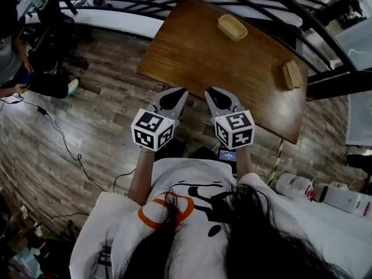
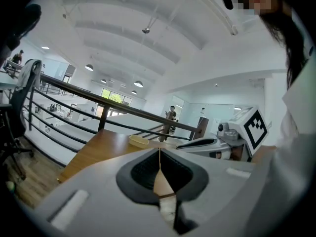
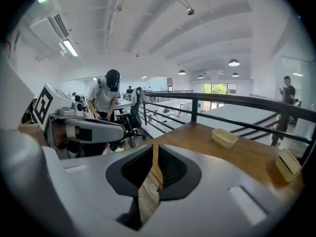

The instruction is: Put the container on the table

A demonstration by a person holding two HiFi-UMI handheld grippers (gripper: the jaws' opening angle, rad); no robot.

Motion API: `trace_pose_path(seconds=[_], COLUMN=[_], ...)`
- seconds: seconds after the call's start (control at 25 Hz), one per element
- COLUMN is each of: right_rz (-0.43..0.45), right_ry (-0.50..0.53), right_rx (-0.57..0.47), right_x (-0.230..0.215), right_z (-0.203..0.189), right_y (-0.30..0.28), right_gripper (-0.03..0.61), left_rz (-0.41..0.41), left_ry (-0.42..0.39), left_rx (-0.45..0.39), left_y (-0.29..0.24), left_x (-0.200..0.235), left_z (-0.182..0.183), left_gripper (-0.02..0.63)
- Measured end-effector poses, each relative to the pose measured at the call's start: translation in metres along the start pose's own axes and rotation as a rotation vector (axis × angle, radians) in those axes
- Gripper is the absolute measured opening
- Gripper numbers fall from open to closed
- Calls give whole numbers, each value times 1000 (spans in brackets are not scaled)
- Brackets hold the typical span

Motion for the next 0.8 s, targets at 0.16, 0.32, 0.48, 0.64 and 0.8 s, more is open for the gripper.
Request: trace_pose_path(seconds=[0.16,0.32,0.48,0.64,0.8], right_rz=[10,-2,5,31,50], right_ry=[4,10,17,4,5], right_rx=[6,-4,-17,-31,-43], right_x=[1,-8,-28,-38,-44], right_z=[-9,-19,-32,-46,-61], right_y=[6,26,57,83,111], right_gripper=[57,55,55,55,55], left_rz=[9,1,7,27,51], left_ry=[0,-14,-31,-41,-44], left_rx=[14,34,56,67,65], left_y=[-3,-11,-27,-31,-30], left_x=[-5,-31,-71,-103,-133], left_z=[-3,-7,-16,-24,-34], left_gripper=[0,0,0,0,0])
Point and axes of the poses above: the fingertips, and each gripper's own axes: y backward along the fingers, x to its left, z out of its top, the point moved 5 cm from there along y, backward along the fingers, and after that the axes turned 1 degree about z, right-handed, at the moved point
